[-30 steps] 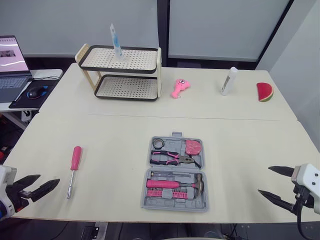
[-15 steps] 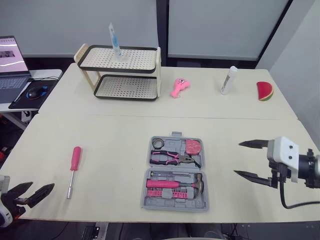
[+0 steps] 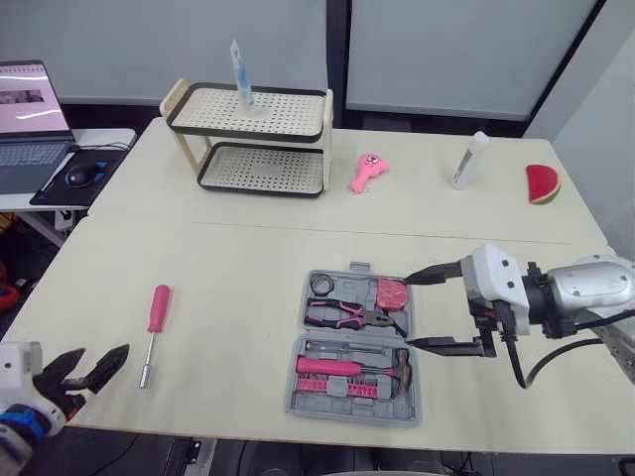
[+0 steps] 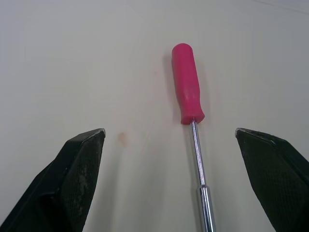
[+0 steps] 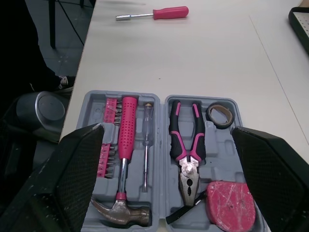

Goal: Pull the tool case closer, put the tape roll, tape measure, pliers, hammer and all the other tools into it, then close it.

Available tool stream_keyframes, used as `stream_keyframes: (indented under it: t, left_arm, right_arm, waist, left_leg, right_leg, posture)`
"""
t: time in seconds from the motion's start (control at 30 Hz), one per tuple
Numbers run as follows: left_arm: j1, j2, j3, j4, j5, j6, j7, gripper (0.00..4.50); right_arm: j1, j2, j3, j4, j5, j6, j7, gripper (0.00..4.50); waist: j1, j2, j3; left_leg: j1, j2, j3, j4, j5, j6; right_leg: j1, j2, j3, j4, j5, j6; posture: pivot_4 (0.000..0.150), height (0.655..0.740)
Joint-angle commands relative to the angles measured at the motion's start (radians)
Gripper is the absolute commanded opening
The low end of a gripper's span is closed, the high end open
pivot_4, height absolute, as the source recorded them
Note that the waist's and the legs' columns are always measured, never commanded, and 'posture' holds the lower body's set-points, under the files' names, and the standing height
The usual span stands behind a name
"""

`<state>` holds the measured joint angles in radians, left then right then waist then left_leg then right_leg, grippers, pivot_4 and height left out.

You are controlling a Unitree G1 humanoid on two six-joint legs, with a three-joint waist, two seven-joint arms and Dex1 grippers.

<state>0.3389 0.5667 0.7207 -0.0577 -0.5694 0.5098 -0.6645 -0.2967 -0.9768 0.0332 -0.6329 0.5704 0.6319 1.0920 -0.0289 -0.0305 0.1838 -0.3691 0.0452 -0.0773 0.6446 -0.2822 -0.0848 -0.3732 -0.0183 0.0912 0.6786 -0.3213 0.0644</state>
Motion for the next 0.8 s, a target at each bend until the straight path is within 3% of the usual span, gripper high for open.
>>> stream_keyframes:
  t: [0.03,0.23,0.53,0.67,0.8]
  left_arm:
    - [-0.030,-0.020,-0.027,-0.045,0.008,0.020,0.081,4.50]
    - [-0.177,-0.050,-0.130,0.050,0.116,0.007,0.243,4.50]
    - [-0.252,-0.050,-0.253,0.129,0.187,-0.007,0.255,4.50]
    - [-0.271,-0.056,-0.284,0.150,0.204,-0.023,0.248,3.62]
    - [-0.285,-0.058,-0.293,0.170,0.204,-0.030,0.243,2.32]
  right_arm:
    - [-0.013,0.001,-0.006,-0.032,0.011,0.004,-0.010,4.46]
    - [-0.039,0.008,0.026,-0.030,0.005,0.013,-0.011,4.46]
    - [-0.051,0.011,0.047,-0.034,0.003,0.018,-0.015,4.46]
    - [-0.049,0.007,0.047,-0.035,0.003,0.022,-0.016,4.50]
    - [-0.048,0.004,0.048,-0.037,0.000,0.024,-0.016,4.50]
  waist:
    - [-0.001,0.000,0.000]
    - [-0.002,0.000,0.000]
    - [-0.002,0.000,0.000]
    - [-0.002,0.001,0.000]
    - [0.000,0.001,0.000]
  left_leg:
    - [0.000,0.000,0.000,0.000,0.000,0.000]
    - [0.001,0.000,-0.001,0.001,0.000,0.000]
    - [0.000,0.000,-0.001,0.000,0.000,0.000]
    - [0.000,-0.001,-0.001,0.000,0.000,0.000]
    - [0.000,-0.001,-0.001,0.001,0.000,0.000]
  right_leg:
    - [0.000,0.000,0.000,0.000,0.000,0.000]
    - [0.000,0.001,0.000,0.001,0.000,0.000]
    - [0.000,0.000,0.000,0.000,0.000,0.000]
    - [0.000,0.000,0.000,0.001,0.000,0.000]
    - [0.001,0.000,-0.001,0.001,0.001,0.001]
  posture:
    - [0.150,0.7350]
    - [0.150,0.7350]
    - [0.150,0.7350]
    - [0.150,0.7350]
    - [0.150,0.7350]
